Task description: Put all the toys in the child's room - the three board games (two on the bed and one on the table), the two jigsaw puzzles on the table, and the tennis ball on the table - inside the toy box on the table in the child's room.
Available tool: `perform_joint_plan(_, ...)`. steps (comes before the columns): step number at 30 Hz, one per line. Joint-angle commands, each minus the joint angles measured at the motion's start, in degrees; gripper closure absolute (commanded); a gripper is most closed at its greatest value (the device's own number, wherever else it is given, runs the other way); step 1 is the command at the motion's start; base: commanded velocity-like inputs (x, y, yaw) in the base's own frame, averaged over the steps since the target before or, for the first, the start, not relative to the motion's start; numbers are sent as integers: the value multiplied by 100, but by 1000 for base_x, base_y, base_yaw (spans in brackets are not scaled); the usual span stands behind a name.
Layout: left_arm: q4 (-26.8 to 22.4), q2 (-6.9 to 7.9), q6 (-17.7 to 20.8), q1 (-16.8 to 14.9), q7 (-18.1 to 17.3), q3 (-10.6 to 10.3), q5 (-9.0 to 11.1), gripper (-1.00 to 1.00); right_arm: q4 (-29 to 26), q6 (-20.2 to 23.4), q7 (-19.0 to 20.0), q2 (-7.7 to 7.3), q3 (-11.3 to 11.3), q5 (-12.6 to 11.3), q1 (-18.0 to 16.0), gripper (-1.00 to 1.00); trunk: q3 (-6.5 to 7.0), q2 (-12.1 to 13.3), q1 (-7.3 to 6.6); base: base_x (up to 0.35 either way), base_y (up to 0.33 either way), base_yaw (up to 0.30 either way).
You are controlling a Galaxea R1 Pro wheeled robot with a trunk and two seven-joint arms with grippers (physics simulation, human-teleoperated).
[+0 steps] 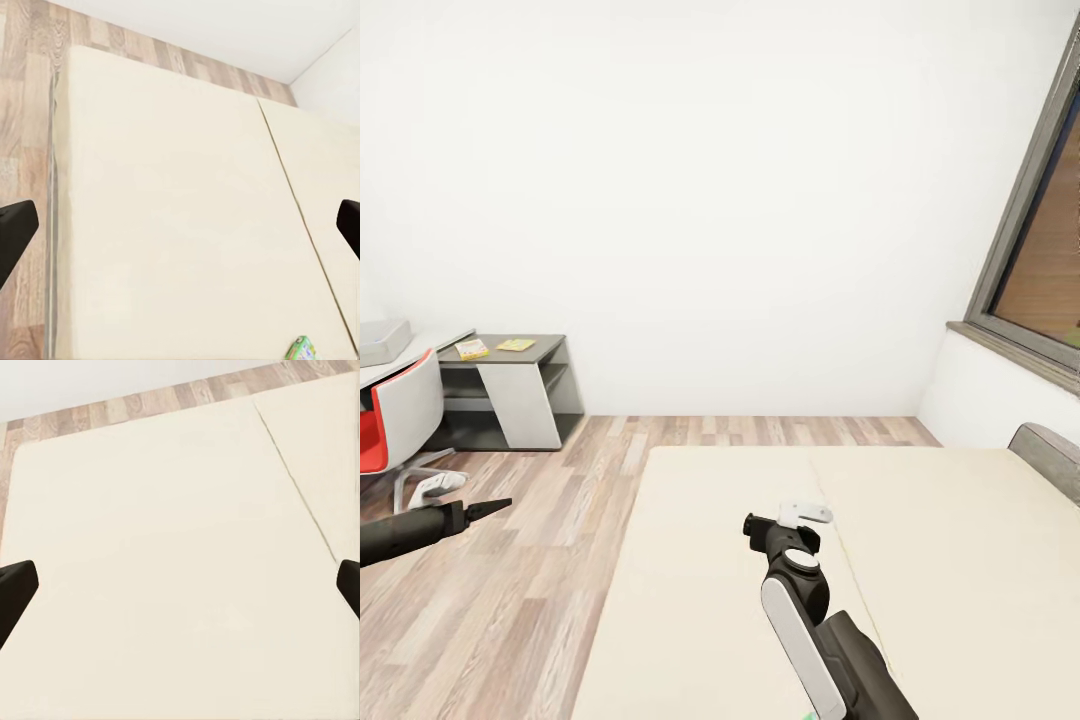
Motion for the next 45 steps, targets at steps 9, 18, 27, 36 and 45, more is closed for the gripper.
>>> perform_joint_plan(9,-6,-3,43,-9,-56,14,-52,-100,-7,26,-47,-1,8,-40,-8,-100,-14,-14,4,0,-239,0)
perform_joint_plan(18,-6,-3,43,-9,-55,14,-52,-100,-2,32,-44,-1,8,-46,-8,-100,-31,-14,4,0,-239,0)
perform_joint_plan(27,-6,-3,43,-9,-56,14,-52,-100,9,42,-39,-1,7,-52,-8,-100,-101,-14,4,0,-97,0)
perform_joint_plan(36,-6,-3,43,-9,-74,28,-52,-100,15,38,-40,-1,4,-53,-8,-100,-120,-14,4,0,-9,0)
perform_joint_plan(45,-6,-1,35,-9,-105,34,-52,-100,36,27,-45,1,1,-54,-9,-100,-121,-14,4,0,0,0)
